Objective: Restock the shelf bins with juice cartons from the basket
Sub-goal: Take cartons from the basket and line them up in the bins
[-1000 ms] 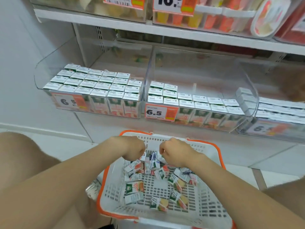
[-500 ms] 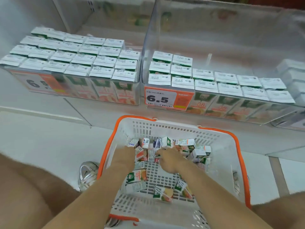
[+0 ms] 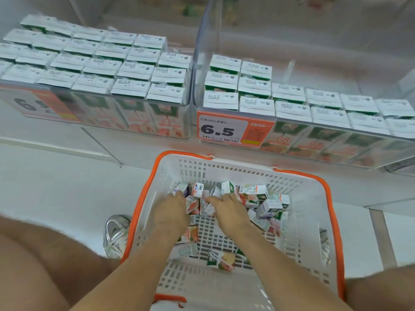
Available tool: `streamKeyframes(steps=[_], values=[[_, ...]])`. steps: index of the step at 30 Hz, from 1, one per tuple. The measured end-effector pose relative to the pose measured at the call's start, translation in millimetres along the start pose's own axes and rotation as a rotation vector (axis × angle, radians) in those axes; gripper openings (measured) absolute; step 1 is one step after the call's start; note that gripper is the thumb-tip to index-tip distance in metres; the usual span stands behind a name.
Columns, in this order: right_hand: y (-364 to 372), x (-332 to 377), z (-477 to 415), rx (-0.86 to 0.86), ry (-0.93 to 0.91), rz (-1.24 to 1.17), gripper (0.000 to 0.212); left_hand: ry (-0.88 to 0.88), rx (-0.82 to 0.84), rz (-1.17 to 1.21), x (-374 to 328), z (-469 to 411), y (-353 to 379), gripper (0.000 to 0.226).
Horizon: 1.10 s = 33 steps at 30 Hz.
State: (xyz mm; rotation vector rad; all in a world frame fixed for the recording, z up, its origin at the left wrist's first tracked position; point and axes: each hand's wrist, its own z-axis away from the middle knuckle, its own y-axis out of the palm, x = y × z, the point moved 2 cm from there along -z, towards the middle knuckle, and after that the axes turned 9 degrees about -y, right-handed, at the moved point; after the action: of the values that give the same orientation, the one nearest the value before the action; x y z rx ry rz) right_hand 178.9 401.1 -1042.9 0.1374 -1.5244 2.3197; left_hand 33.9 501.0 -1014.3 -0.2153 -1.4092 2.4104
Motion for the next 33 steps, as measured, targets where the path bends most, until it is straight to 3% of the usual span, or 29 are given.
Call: streamKeyframes(steps=[4, 8, 10, 14, 19, 22, 23, 26, 30, 33], values=[[-17.2, -1.6, 6.5, -0.126, -0.015, -0.024, 0.047, 0.054, -0.077, 0.118, 2.6, 4.6, -12.4, 0.046], [-42.3, -3.9, 25.7, -0.185, -0.026, -0.257, 0.051, 0.127, 0.119, 0.539, 6.1, 18.3, -36.7, 0.016], [-59.8, -4.1, 38.7, -0.205, -0.017, -0.396, 0.048, 0.164, 0.187, 0.714, 9.6, 28.5, -52.3, 0.015], [-103.2, 0.7, 69.8, -0.283, -0.035, -0.466, 0.035, 0.234, 0.21, 0.874, 17.7, 53.1, -92.4, 0.017], [-151.6, 18.9, 98.0, -0.344, -0.1, -0.36, 0.043, 0.31, 0.283, 0.98, 23.8, 84.5, -138.3, 0.028], [-177.7, 29.0, 111.9, -0.354, -0.142, -0.326, 0.042, 0.381, 0.338, 0.986, 31.8, 102.6, -158.1, 0.016], [-185.3, 30.9, 115.9, -0.348, -0.15, -0.31, 0.041, 0.416, 0.346, 0.961, 35.3, 106.6, -162.7, 0.022], [-209.1, 34.6, 126.4, -0.339, -0.192, -0.256, 0.036, 0.501, 0.334, 0.869, 42.9, 119.6, -176.0, 0.047], [-244.8, 43.7, 137.2, -0.395, -0.279, -0.106, 0.036, 0.571, 0.19, 0.88, 46.9, 142.0, -201.3, 0.034], [-274.3, 56.2, 148.8, -0.467, -0.32, 0.011, 0.041, 0.59, -0.025, 0.993, 49.3, 154.5, -225.6, 0.026]])
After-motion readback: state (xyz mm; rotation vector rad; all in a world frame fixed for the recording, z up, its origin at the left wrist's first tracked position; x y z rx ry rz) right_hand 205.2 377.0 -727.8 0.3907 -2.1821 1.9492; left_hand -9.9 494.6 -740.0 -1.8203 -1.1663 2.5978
